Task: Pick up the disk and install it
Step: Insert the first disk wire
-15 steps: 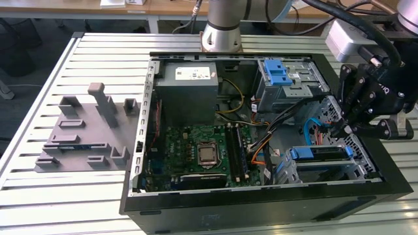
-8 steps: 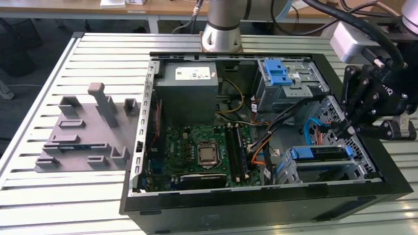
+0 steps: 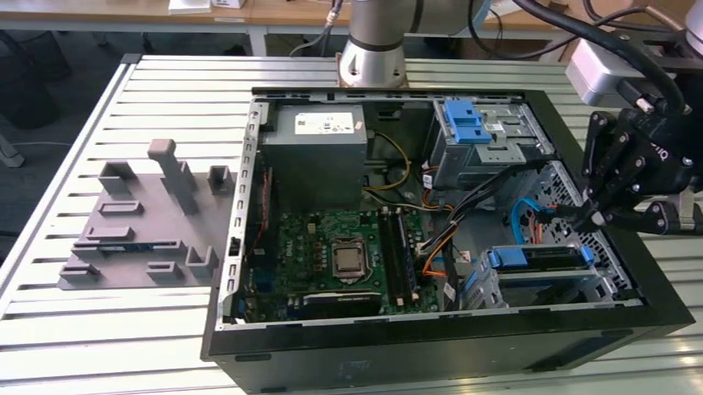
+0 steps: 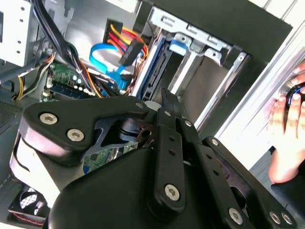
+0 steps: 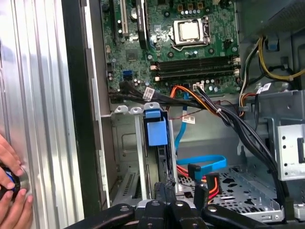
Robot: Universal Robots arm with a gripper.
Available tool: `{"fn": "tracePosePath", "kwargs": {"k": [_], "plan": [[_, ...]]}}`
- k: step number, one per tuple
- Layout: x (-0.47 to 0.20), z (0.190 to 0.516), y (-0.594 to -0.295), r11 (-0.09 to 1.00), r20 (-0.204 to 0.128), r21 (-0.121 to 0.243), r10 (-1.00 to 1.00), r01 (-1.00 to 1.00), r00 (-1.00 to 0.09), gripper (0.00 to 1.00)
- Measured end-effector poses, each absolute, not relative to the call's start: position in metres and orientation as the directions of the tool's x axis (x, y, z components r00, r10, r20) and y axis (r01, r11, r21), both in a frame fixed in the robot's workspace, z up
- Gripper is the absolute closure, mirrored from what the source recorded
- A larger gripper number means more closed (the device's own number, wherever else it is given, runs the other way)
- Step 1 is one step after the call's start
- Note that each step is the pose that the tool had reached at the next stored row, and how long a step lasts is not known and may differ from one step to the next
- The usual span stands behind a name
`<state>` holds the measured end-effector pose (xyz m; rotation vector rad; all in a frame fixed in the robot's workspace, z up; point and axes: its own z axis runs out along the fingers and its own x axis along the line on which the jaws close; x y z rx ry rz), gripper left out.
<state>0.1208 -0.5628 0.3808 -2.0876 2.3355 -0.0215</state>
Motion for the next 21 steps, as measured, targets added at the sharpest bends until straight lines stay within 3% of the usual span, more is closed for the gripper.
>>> {"fn": "tracePosePath", "kwargs": {"k": [21], "plan": [[0.130, 0.377, -0.550, 0.135, 0.003, -0.016, -0.991, -0.991, -0.136, 0.89]]}}
